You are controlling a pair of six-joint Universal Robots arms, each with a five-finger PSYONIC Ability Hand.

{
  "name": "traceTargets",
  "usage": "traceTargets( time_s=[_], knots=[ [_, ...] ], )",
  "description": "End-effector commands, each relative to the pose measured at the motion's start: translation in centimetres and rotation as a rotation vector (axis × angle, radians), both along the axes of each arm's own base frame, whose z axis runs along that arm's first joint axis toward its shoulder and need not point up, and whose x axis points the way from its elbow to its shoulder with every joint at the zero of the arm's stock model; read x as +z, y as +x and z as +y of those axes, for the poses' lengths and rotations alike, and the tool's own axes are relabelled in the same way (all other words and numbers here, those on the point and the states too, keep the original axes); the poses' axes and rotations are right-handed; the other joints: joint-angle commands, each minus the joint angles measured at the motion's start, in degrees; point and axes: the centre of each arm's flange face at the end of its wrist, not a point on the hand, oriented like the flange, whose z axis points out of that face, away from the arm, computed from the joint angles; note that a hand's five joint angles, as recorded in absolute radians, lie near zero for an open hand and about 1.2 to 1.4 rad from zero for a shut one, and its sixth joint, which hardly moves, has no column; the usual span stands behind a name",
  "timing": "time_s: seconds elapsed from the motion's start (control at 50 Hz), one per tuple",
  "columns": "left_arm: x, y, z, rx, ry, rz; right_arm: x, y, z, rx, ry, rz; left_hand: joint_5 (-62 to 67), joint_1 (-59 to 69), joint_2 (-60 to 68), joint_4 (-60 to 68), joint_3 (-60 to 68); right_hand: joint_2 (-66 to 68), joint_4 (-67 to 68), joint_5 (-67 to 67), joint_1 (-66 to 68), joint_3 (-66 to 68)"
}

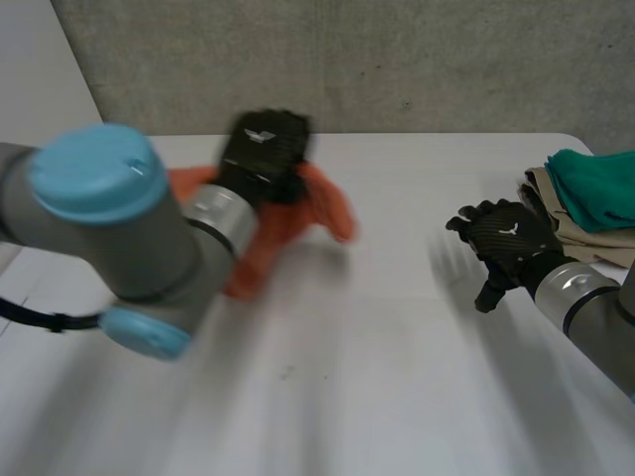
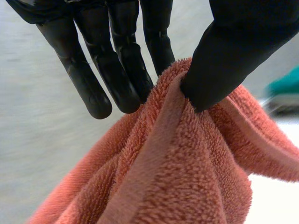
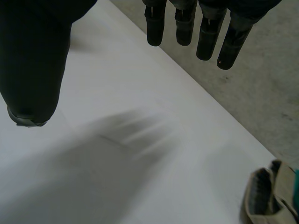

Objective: Fold the laundry.

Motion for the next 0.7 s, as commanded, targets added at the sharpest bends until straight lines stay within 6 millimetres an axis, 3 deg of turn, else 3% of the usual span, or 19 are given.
traceTargets(
  time_s=[0.02, 0.06, 0.18, 0.24, 0.28, 0.36, 0.56, 0.7],
  knots=[
    [-4.8, -6.3, 5.6, -0.261, 0.121, 0.021, 0.2, -1.1, -1.0, -0.039, -0.01, -0.003, -31.56, -32.43, -35.81, -35.92, -35.47, -2.58, -3.39, -3.36, -1.59, -2.29],
    [-5.4, -6.3, 5.8, -0.255, 0.134, 0.007, 0.2, -1.1, -1.1, -0.04, -0.012, -0.004, -52.79, -53.66, -57.05, -57.15, -56.7, -2.58, -3.39, -3.36, -1.59, -2.29],
    [-5.6, -5.4, 4.9, -0.217, 0.137, -0.007, 0.5, -1.5, -1.4, -0.054, -0.019, -0.004, -52.76, -53.62, -57.01, -57.11, -56.66, -2.58, -3.39, -3.36, -1.59, -2.29],
    [-4.9, -3.0, 2.6, -0.138, 0.118, -0.035, 0.8, -1.5, -1.6, -0.058, -0.03, -0.005, -52.42, -53.29, -56.67, -56.78, -56.33, -2.58, -3.39, -3.36, -1.59, -2.29],
    [-4.0, -0.4, 0.4, -0.061, 0.089, -0.067, 1.5, -1.6, -1.8, -0.065, -0.048, -0.005, -52.42, -53.29, -56.67, -56.77, -56.33, -2.58, -3.39, -3.36, -1.59, -2.29],
    [-3.4, 2.3, -1.5, 0.006, 0.04, -0.132, 2.8, -1.6, -1.3, -0.061, -0.057, 0.008, -51.41, -52.28, -55.66, -55.77, -55.32, -2.58, -3.39, -3.36, -1.59, -2.29],
    [-5.7, 3.5, -2.0, -0.052, 0.022, -0.32, 4.1, -1.4, 2.4, -0.003, 0.191, 0.075, -49.73, -50.6, -53.98, -54.09, -53.64, -2.58, -3.39, -3.36, -1.59, -2.29],
    [-9.3, 2.8, -3.1, -0.104, 0.0, -0.44, 2.2, -1.8, 4.0, 0.044, 0.237, 0.191, -44.52, -45.39, -48.77, -48.87, -48.43, -2.58, -3.39, -3.36, -1.59, -2.29]
  ],
)
